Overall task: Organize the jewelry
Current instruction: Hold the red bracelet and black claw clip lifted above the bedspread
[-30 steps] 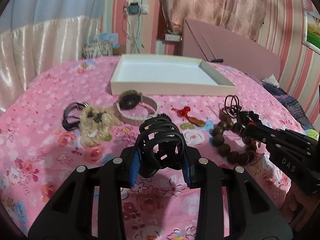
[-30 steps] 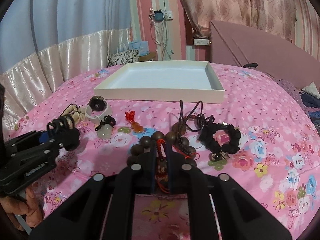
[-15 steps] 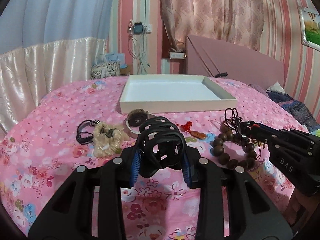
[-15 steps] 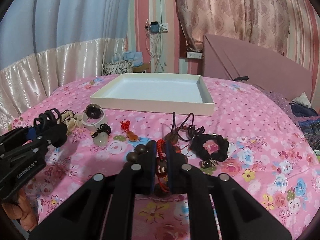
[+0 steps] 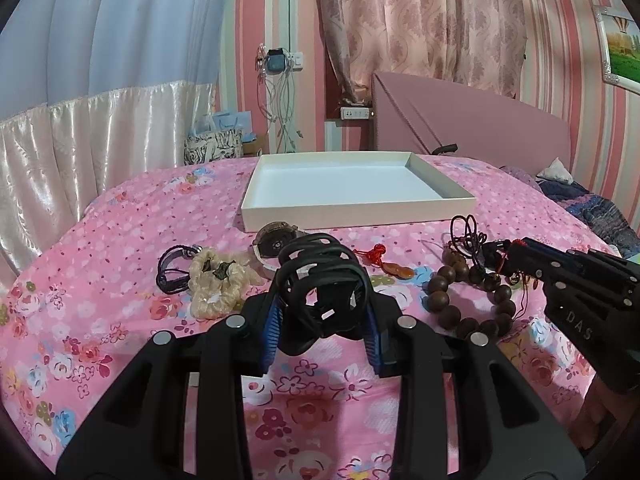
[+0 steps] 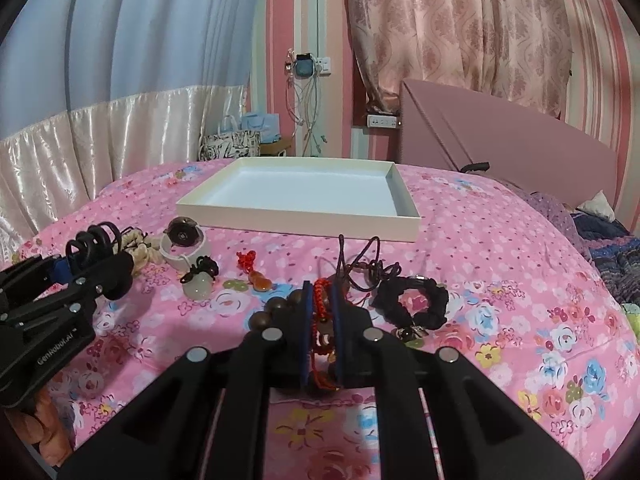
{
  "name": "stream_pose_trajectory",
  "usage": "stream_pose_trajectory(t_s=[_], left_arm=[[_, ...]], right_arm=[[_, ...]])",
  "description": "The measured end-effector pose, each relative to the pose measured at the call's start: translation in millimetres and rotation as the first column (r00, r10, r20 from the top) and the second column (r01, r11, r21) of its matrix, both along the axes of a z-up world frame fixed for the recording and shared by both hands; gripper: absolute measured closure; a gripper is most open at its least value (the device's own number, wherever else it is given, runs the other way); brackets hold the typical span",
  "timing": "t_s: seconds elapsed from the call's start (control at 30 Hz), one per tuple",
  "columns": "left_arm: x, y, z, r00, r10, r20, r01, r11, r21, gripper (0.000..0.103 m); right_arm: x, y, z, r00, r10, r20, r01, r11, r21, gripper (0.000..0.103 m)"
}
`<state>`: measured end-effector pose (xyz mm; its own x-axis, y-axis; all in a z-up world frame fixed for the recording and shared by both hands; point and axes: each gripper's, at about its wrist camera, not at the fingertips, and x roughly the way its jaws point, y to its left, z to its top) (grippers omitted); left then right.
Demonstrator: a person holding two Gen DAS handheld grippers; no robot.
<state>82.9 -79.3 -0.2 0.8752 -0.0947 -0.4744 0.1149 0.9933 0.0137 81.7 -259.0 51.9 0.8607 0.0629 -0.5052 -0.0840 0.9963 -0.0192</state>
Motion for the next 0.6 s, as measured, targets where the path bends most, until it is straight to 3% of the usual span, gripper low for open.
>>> stream_pose_trajectory(t_s=[0.2,0.4,0.6], left_arm=[[3,-2,-1,1.0,-0.015,-0.016,0.015,1.0,0.001,0.07],[0,-15,-1,1.0,0.013,0.003,-0.013,0.997,0.081,0.07],[-1,-1,1,0.998,0.068,0.009,-0.068,0.997,0.036,0.07]], right_arm=[[-2,2,1,1.0,0.02,0.012,-0.02,1.0,-0.007,0.094],[-5,4,3,0.999,0.032,0.029,-0.031,0.999,-0.008,0.094],[-3,1,2,0.999,0.031,0.013,-0.031,0.999,0.008,0.094]])
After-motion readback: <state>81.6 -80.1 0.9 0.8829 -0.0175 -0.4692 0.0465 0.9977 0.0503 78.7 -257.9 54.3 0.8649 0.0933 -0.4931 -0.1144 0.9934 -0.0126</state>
